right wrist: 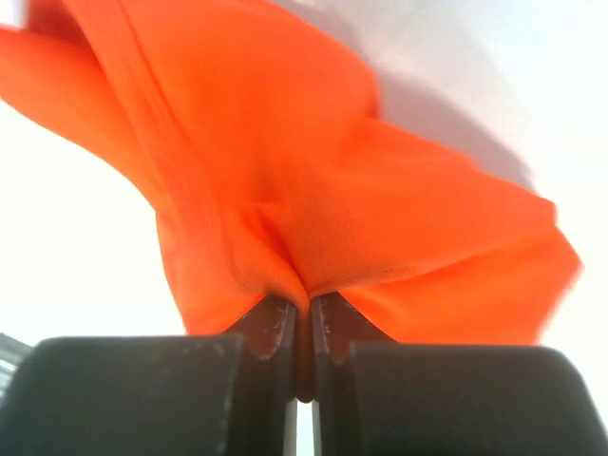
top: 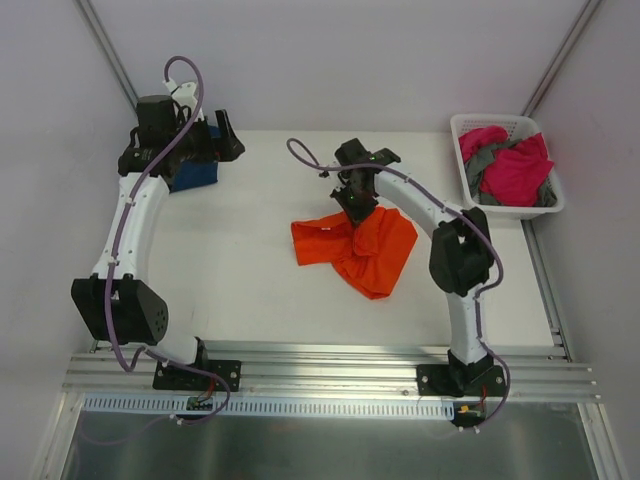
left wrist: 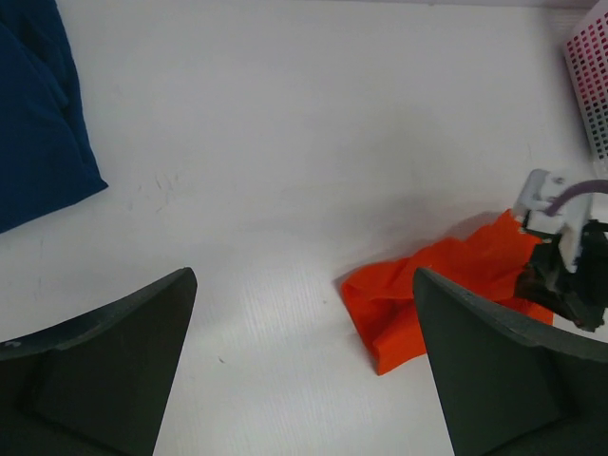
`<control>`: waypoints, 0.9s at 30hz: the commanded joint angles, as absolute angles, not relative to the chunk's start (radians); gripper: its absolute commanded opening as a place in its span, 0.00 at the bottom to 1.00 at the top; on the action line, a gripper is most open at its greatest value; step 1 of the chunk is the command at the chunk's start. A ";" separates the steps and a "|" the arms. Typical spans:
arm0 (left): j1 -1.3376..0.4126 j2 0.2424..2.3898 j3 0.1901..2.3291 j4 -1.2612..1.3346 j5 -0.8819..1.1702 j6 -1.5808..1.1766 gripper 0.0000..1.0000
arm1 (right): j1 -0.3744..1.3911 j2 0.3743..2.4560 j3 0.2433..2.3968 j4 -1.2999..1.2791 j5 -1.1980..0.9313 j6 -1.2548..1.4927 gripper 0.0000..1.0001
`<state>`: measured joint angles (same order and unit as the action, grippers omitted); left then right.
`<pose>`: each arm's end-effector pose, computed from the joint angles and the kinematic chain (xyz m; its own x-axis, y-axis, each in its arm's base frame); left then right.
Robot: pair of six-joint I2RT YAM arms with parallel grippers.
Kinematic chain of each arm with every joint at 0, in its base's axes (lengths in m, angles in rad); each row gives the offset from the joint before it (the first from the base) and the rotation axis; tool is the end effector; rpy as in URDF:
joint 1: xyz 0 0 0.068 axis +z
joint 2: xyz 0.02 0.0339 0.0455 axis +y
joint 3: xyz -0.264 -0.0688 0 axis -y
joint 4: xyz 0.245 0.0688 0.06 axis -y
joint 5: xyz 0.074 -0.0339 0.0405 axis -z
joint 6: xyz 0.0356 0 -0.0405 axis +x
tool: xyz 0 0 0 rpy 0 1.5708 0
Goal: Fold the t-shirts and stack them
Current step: Flatten the tshirt out
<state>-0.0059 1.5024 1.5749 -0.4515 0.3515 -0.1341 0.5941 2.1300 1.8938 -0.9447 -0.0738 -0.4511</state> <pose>0.3417 -0.0143 0.4147 -0.4102 -0.1231 -0.9037 0.2730 0.9288 -0.2505 0.3747 0.2563 0.2370 -0.4363 -0.8194 -0.3718 -0.8574 0.5039 -0.1043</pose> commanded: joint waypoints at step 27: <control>-0.026 1.606 1.690 -0.406 0.480 -0.132 0.99 | 0.579 1.738 2.037 -0.876 0.112 -0.627 0.01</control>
